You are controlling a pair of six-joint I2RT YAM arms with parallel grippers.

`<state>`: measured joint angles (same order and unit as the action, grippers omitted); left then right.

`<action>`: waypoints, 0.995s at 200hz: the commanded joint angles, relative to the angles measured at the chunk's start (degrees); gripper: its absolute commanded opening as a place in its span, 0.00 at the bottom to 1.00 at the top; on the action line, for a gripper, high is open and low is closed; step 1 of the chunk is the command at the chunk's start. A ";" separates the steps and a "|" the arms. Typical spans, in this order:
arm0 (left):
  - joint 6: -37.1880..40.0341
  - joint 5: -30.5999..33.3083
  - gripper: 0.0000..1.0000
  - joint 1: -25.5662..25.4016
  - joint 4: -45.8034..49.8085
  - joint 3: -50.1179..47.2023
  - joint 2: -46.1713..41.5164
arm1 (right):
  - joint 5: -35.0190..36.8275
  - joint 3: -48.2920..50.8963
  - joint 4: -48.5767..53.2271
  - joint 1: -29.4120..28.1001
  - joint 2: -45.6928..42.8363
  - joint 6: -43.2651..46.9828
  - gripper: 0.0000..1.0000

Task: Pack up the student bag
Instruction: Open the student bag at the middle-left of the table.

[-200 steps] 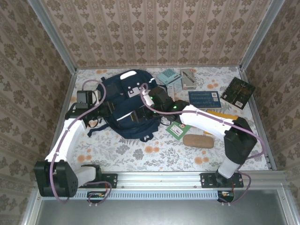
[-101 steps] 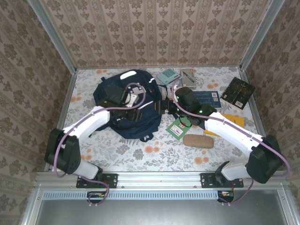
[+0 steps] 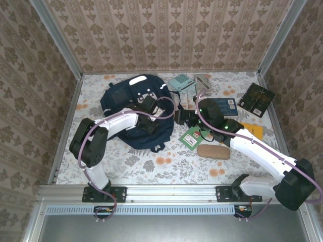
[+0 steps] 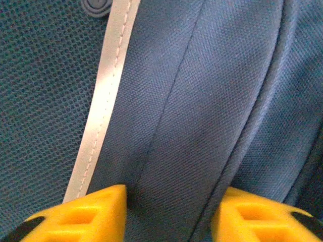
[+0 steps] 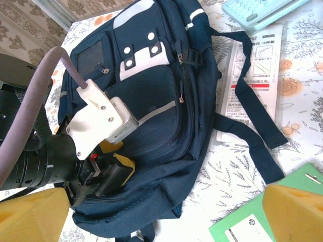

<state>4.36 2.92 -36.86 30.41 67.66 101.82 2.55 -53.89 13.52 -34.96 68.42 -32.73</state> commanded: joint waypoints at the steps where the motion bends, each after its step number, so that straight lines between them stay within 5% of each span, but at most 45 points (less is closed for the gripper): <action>1: 1.47 5.14 0.09 0.05 1.67 1.42 1.35 | 0.90 1.24 0.11 0.49 -1.95 -2.18 0.99; 7: 0.95 5.56 0.00 0.12 1.91 1.66 0.86 | 1.09 1.48 -0.10 0.52 -2.06 -2.69 1.00; 85: -7.89 -2.15 0.00 7.18 10.31 8.44 -13.75 | -5.34 0.95 -2.34 1.04 2.41 -2.96 0.99; 199: -16.83 -14.84 0.00 15.68 15.64 15.36 -23.65 | -18.35 -9.13 -11.21 -6.34 26.69 -6.43 0.61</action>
<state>-8.64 -8.86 -21.76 46.09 78.59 81.87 -12.84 -59.09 4.14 -40.77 90.45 -38.41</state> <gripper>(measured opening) 0.049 0.620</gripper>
